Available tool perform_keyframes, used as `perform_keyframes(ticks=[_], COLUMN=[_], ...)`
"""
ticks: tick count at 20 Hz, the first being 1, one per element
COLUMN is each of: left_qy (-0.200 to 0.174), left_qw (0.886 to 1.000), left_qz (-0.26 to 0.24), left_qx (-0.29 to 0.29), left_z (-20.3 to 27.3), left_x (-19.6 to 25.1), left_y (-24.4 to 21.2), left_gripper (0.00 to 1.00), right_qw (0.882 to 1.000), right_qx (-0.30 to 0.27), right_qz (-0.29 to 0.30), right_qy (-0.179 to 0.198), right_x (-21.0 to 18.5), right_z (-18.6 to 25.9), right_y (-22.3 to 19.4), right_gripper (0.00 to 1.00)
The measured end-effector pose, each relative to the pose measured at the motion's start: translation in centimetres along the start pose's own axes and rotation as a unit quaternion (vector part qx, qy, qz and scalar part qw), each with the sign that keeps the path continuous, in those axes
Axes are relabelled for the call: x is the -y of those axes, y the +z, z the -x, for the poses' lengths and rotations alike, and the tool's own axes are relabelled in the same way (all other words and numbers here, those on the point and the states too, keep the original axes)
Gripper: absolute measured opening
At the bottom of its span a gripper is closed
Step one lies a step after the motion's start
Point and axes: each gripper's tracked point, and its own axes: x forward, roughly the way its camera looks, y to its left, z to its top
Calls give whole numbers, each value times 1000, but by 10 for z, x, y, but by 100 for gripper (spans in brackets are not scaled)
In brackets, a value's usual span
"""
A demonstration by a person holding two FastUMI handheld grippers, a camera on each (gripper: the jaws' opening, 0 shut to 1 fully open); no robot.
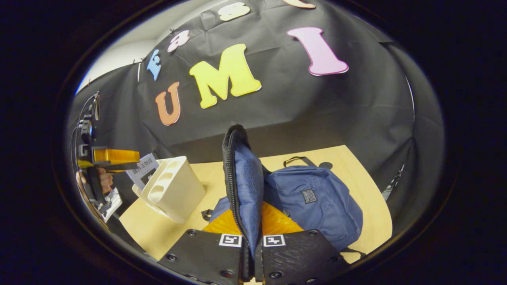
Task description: Open the schoolbag, grab two books from the bookshelf and put them into the schoolbag.
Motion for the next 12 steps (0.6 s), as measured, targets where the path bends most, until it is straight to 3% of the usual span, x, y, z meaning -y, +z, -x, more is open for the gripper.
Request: perform_keyframes(ticks=[6, 9, 12], left_qy=[91, 138, 157], left_qw=[994, 985, 977], left_qz=[-62, -97, -129], left_qx=[-8, -24, -65], left_z=[12, 18, 9], left_x=[-93, -139, -172], left_y=[52, 69, 76], left_gripper=[95, 95, 94], right_qw=[999, 999, 998], right_qx=[-1, -4, -6], right_qz=[31, 41, 58], right_qy=[-5, -2, 0], right_x=[-2, -5, -4], right_z=[6, 10, 11], right_y=[-5, -9, -12], right_gripper=[5, 5, 6])
